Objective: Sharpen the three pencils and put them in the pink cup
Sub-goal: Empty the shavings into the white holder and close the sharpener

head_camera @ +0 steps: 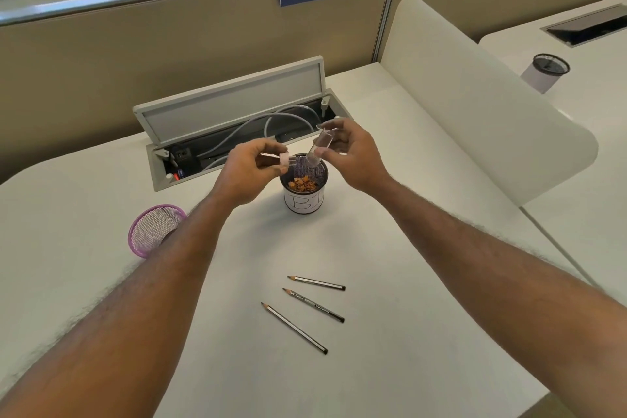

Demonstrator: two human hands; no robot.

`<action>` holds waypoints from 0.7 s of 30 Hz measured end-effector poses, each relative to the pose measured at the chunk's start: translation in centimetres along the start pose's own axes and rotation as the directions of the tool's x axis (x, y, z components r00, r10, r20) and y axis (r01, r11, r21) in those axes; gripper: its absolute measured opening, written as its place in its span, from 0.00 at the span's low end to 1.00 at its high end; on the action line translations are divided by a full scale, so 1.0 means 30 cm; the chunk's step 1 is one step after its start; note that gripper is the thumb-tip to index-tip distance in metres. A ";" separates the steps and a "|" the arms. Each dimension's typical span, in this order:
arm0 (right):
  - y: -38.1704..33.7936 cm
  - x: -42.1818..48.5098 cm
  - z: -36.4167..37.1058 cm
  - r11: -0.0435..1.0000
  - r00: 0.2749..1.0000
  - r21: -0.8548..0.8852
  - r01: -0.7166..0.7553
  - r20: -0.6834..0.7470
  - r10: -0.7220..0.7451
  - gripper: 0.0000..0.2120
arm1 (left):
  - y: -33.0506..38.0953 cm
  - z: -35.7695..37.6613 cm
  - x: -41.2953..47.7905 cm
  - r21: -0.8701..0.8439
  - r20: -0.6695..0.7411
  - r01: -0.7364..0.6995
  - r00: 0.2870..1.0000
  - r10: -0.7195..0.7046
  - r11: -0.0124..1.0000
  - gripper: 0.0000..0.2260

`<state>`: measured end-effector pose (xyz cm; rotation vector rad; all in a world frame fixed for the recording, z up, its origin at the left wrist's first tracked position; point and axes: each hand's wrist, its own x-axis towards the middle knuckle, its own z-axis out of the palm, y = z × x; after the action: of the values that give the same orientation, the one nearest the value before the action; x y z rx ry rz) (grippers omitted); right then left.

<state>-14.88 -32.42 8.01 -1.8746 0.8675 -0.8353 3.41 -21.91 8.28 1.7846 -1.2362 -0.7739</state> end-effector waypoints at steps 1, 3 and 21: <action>0.004 -0.005 -0.001 0.997 0.999 0.059 -0.039 -0.012 0.040 0.19 | -0.001 0.000 -0.003 -0.024 0.003 0.004 1.000 -0.003 1.000 0.14; 0.009 -0.010 -0.005 0.983 0.995 0.160 -0.093 -0.026 0.098 0.20 | -0.004 0.004 -0.006 -0.057 0.010 0.005 1.000 -0.005 0.998 0.15; -0.019 -0.029 -0.004 0.984 0.999 0.175 0.025 -0.050 -0.016 0.19 | -0.004 0.035 -0.041 -0.160 -0.023 -0.059 0.998 0.056 0.985 0.16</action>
<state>-15.30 -31.53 8.39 -1.7180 0.7791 -0.9423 2.20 -21.03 7.71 1.6160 -1.1739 -0.7992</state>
